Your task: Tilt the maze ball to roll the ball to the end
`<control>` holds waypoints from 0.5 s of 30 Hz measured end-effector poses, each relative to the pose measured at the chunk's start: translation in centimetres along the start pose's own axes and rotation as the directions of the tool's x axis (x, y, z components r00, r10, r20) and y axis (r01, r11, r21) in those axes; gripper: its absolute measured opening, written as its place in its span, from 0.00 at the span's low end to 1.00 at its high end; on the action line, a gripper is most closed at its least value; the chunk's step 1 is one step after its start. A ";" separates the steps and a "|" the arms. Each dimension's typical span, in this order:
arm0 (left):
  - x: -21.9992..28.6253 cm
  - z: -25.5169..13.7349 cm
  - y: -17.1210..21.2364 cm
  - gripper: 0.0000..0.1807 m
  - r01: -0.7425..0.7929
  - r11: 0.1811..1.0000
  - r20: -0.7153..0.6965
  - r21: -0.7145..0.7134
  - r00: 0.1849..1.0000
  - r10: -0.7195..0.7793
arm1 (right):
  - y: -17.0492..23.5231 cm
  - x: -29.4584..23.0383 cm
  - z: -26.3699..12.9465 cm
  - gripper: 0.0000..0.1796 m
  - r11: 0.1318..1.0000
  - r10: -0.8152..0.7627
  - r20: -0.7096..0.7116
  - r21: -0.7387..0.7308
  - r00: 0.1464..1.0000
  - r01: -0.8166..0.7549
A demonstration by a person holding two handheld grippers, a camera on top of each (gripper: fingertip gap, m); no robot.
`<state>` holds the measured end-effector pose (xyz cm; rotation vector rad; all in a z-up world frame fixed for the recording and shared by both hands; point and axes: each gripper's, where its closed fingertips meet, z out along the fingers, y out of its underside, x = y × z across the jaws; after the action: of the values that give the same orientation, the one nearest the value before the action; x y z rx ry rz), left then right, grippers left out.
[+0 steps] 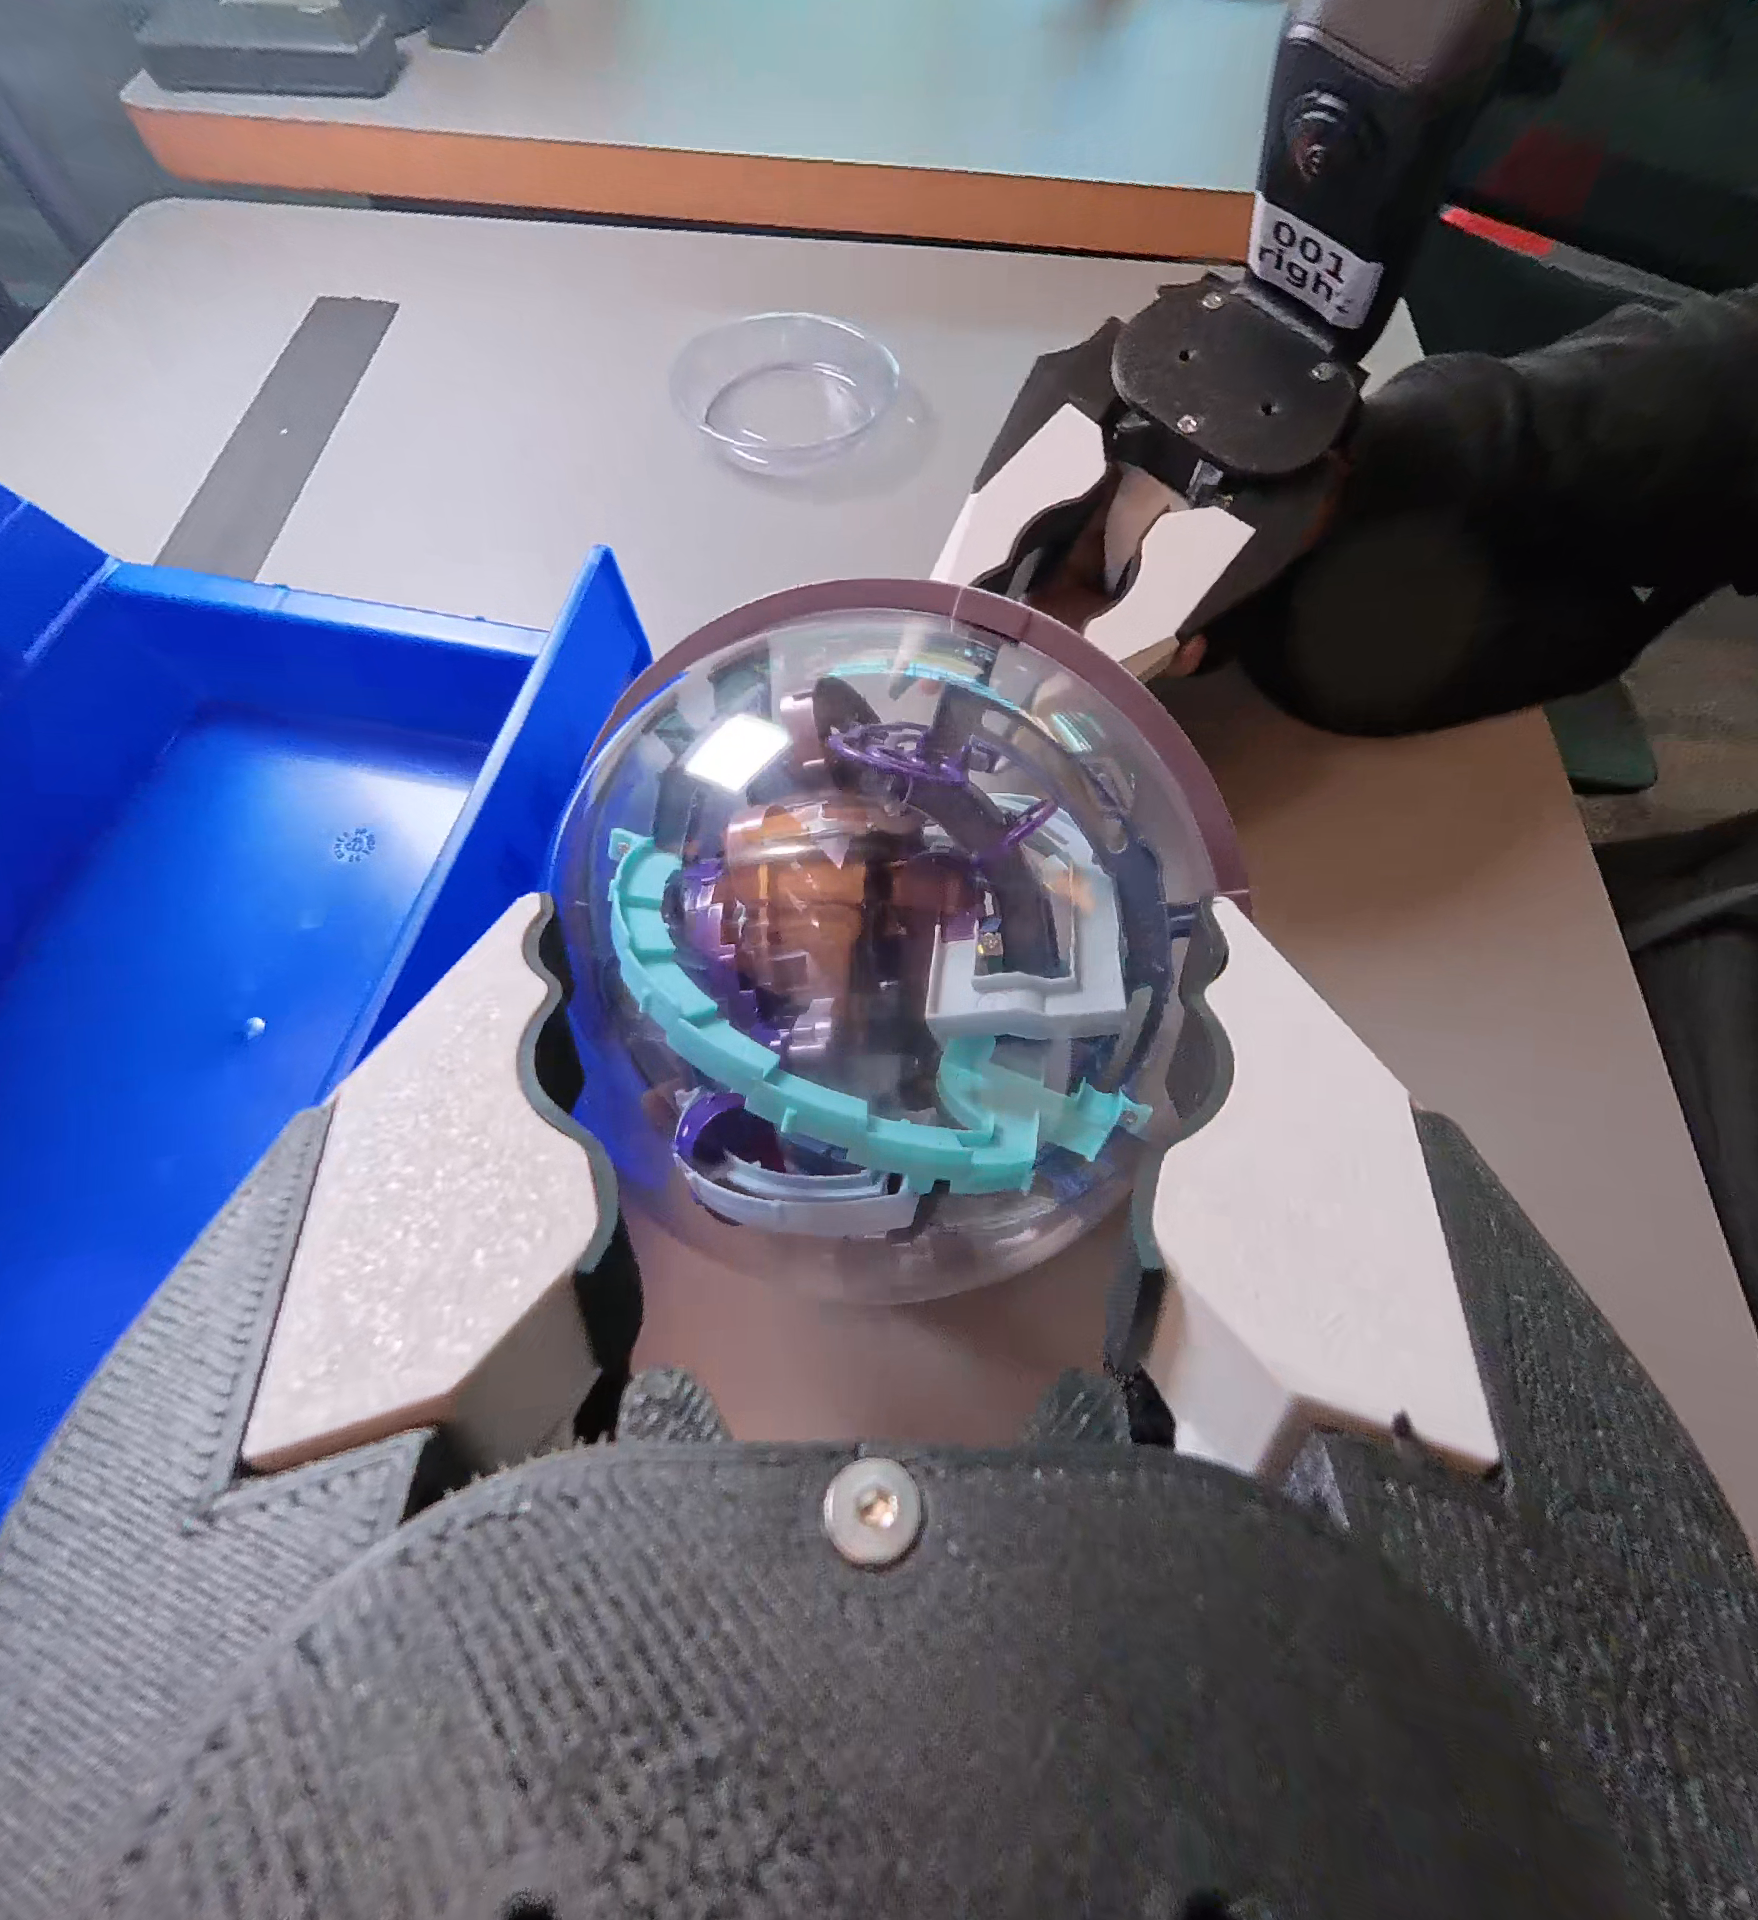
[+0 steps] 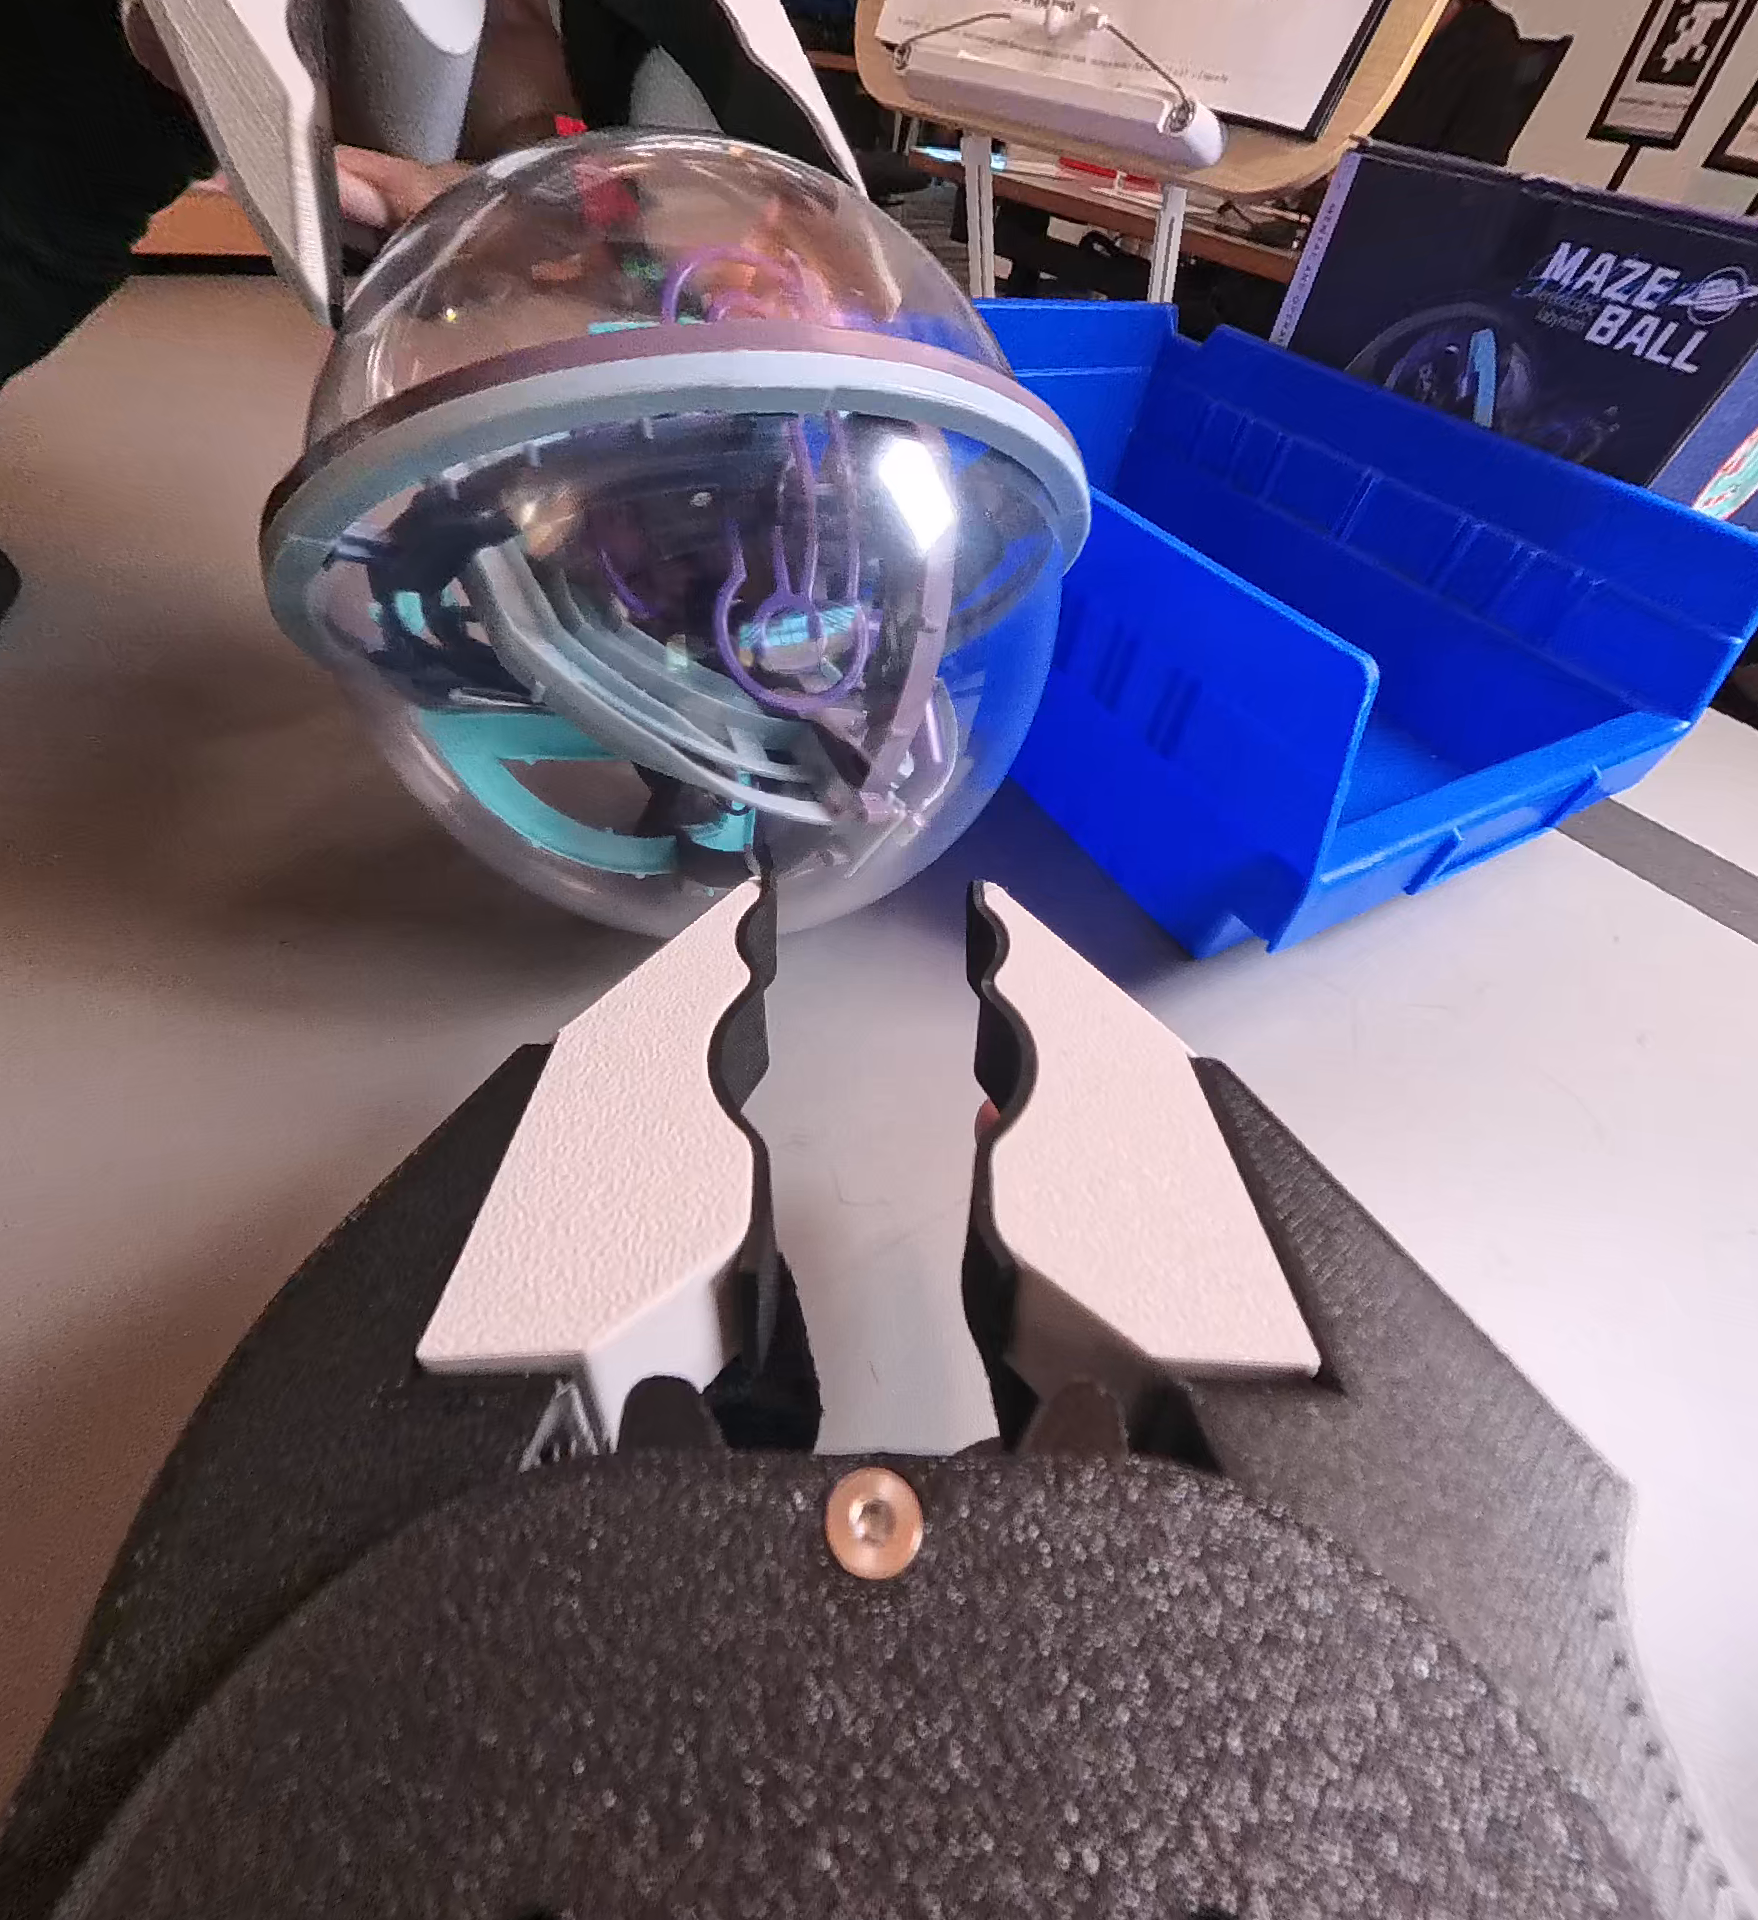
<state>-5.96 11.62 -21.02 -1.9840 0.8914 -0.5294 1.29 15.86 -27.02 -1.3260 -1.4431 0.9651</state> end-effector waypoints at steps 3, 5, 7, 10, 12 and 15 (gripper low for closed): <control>-0.2 0.2 -0.1 0.65 0.027 1.000 0.020 -0.002 0.999 -0.026 | 0.0 -0.1 0.0 0.19 1.000 -0.005 0.002 -0.002 1.000 0.005; 0.0 0.1 -0.1 0.65 -0.002 1.000 0.021 -0.008 1.000 0.002 | 0.0 -0.2 0.0 0.19 1.000 -0.012 0.003 -0.003 1.000 0.012; 0.4 0.0 0.1 0.65 -0.050 0.999 0.012 -0.021 0.999 0.050 | 0.0 -0.2 0.0 0.19 1.000 -0.012 0.004 -0.001 1.000 0.012; 2.2 -1.0 0.7 0.63 -0.284 0.958 -0.042 -0.028 0.958 0.283 | -0.2 -0.3 -0.2 0.20 1.000 -0.005 0.017 0.010 1.000 0.005; 2.5 -2.6 0.2 0.53 -0.370 0.929 -0.006 0.016 0.929 0.370 | -0.4 -0.3 -0.4 0.21 1.000 -0.007 0.023 0.021 1.000 0.007; 1.6 -5.7 -0.6 0.50 -0.275 0.956 0.055 0.099 0.961 0.271 | -0.8 -0.1 -0.9 0.21 0.999 0.002 0.032 0.041 0.999 -0.003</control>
<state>-8.42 7.55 -17.49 -1.7343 1.0691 -0.3679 1.98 15.64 -26.02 -1.2884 -1.4382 1.0164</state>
